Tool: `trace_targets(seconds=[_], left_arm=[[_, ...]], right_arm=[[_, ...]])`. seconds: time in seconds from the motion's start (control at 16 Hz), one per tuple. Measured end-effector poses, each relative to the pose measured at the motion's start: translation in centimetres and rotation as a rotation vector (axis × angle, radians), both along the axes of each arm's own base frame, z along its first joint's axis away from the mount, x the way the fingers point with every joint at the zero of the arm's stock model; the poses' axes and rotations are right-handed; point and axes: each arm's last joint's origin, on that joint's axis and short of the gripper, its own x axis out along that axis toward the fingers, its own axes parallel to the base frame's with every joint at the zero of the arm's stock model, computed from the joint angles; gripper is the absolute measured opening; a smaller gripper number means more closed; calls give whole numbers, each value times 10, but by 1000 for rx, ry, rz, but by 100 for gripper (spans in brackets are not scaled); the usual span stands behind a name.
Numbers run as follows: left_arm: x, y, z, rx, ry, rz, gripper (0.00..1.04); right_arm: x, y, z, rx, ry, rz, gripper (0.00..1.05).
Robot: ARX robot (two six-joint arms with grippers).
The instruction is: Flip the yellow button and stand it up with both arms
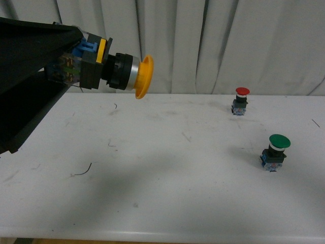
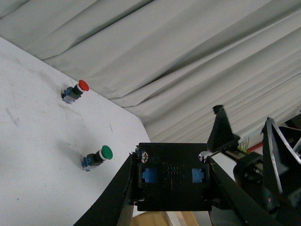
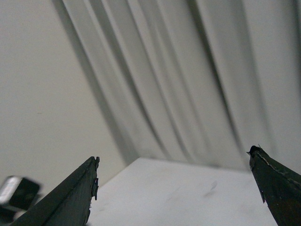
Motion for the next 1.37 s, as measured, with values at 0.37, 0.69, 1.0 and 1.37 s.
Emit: trace_targets(seconds=[0.37,0.69,1.0,1.37], left_arm=[[3,-2,-2,3,12,-6,36],[6,-5,-9,12,44,-18,36],[6,-5,-10,12,49,-24,36],[4,-7,-7,8,37,-27,36]], right_arm=[[-17,34,-63,325,666,287,98],[-4,52,-71,474,836,302,98],[6,77,-74,468,842,327,98],[2,116,-67,418,796,422,98]])
